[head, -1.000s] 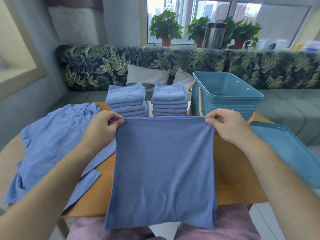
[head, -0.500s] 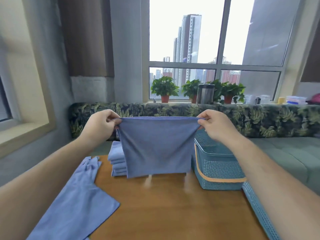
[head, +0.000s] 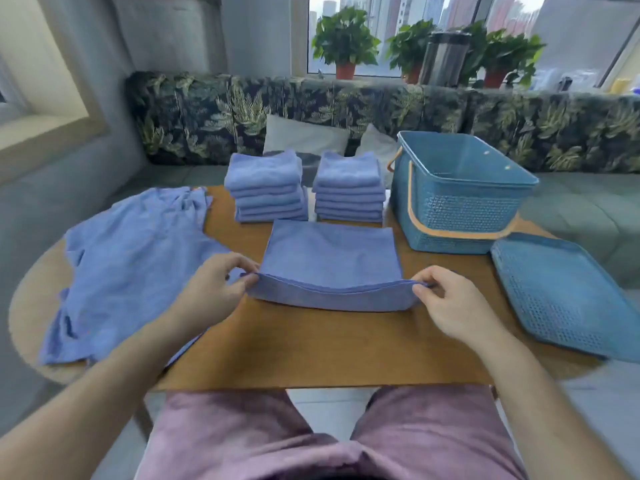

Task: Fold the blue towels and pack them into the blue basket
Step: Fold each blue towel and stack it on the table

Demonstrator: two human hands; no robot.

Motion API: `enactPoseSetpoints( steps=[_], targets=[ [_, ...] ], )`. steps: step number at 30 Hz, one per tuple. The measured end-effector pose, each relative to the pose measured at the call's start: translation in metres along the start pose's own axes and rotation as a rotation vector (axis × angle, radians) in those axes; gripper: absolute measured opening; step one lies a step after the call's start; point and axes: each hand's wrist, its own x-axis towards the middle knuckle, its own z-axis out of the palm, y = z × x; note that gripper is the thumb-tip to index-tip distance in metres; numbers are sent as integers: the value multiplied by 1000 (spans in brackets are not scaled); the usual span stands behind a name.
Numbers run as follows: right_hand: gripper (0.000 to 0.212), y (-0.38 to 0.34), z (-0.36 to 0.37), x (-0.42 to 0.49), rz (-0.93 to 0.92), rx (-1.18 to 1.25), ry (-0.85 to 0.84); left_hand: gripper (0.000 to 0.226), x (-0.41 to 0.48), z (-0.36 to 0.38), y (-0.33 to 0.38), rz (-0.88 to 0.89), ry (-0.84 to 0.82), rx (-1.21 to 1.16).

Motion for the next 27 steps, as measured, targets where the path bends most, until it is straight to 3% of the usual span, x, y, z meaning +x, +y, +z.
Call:
enactPoseSetpoints(
  steps=[4, 6, 10, 15, 20, 27],
  targets=[
    [10, 27, 20, -15, 37, 72, -69, 5, -10, 20, -13, -79, -54, -106],
    [5, 31, 21, -14, 37, 133, -89, 9, -11, 24, -11, -78, -36, -138],
    [16, 29, 12, -15, 75, 260, -86, 8, -13, 28, -4, -88, -22, -139],
    [6, 18, -16, -23, 85, 376, -193, 10, -23, 15, 3, -112, 22, -279],
    [4, 16, -9, 0, 76, 362, -101, 9, -7, 10, 9, -144, 52, -326],
    [7, 30, 19, 61, 135, 316, 9, 8, 58, 34, -10, -137, 105, -194]
  ],
)
